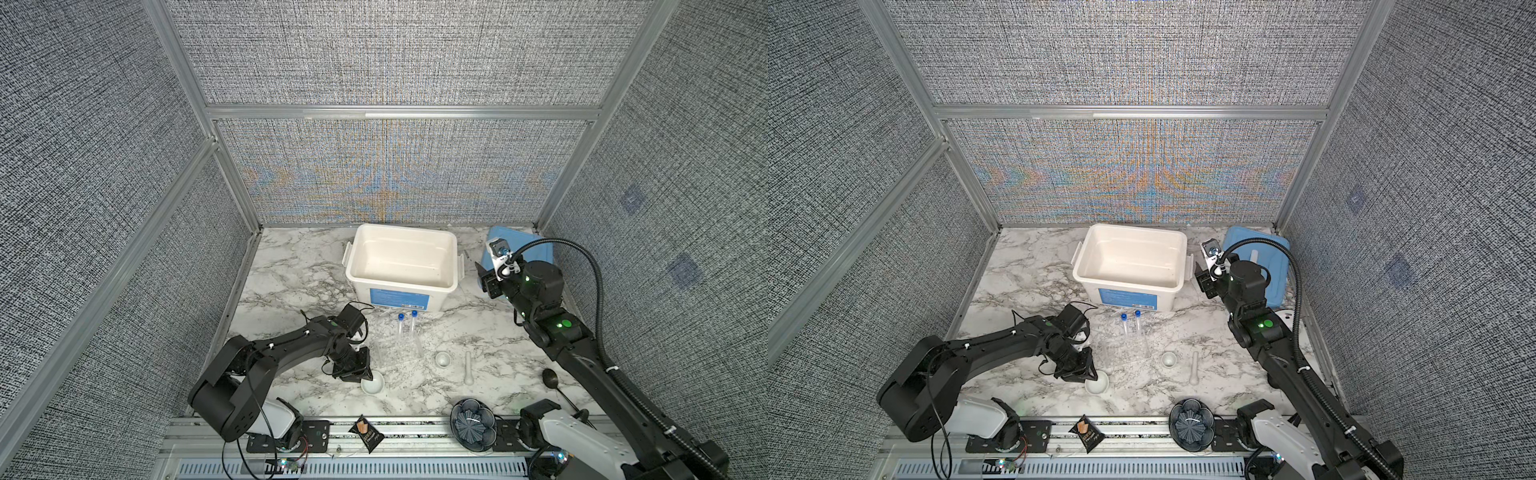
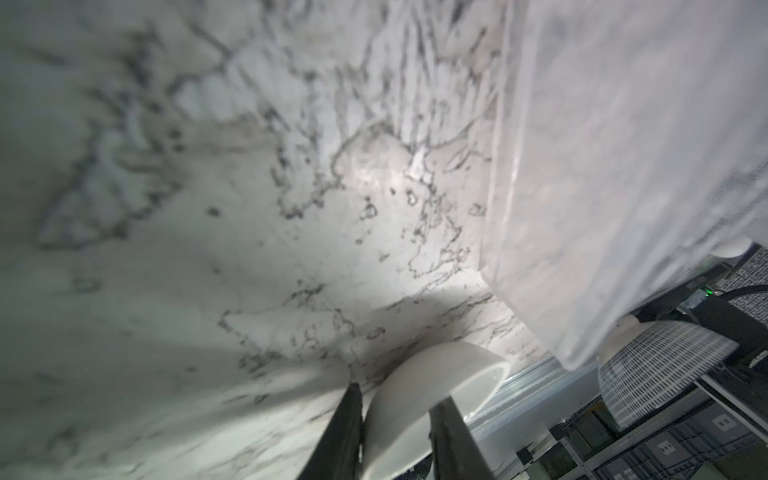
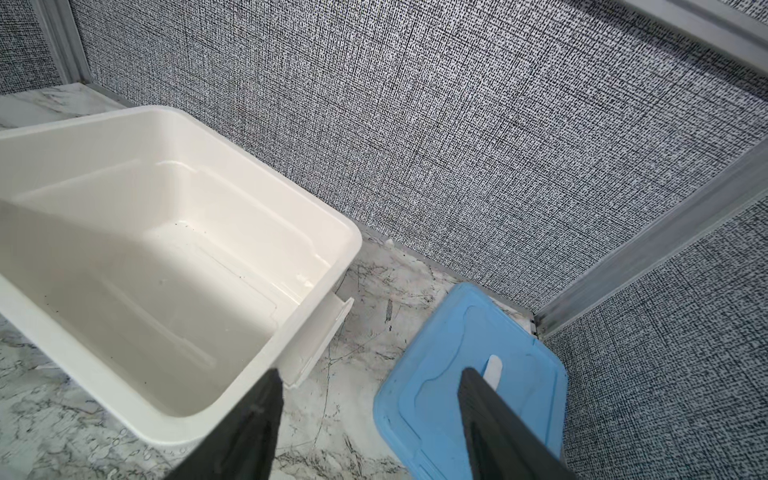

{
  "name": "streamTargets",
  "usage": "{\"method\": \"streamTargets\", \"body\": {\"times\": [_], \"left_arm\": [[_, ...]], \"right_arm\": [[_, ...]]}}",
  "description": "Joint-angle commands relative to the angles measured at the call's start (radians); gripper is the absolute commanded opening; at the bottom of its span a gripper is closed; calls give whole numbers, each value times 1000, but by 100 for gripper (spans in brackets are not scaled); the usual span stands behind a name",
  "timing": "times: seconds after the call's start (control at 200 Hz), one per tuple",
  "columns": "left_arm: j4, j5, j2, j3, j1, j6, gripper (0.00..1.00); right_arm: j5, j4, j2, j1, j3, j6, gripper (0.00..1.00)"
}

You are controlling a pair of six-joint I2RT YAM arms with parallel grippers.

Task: Organize the chemistry lab equipment
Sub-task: 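Grasp the small white cup with the left gripper while the right withdraws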

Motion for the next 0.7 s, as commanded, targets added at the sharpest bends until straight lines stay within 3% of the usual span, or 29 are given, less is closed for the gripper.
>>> {"method": "streamTargets", "body": {"times": [0.0,0.335,0.415,0.695], "left_arm": [[-20,-20,2,6,-6,6,27],[-85,-97,-78,-11,-6,-1,10],[-99,-102,-110,-15,-6,-2,2],[-257,-197,-236,91,-7,-26,0]], "right_arm": [[-1,16,-5,1,-5,-11,70],[-2,34,-24,0,-23,-3,70],[4,48,-39,-1,-32,2,70],[11,78,-26,1,-24,28,70]]}}
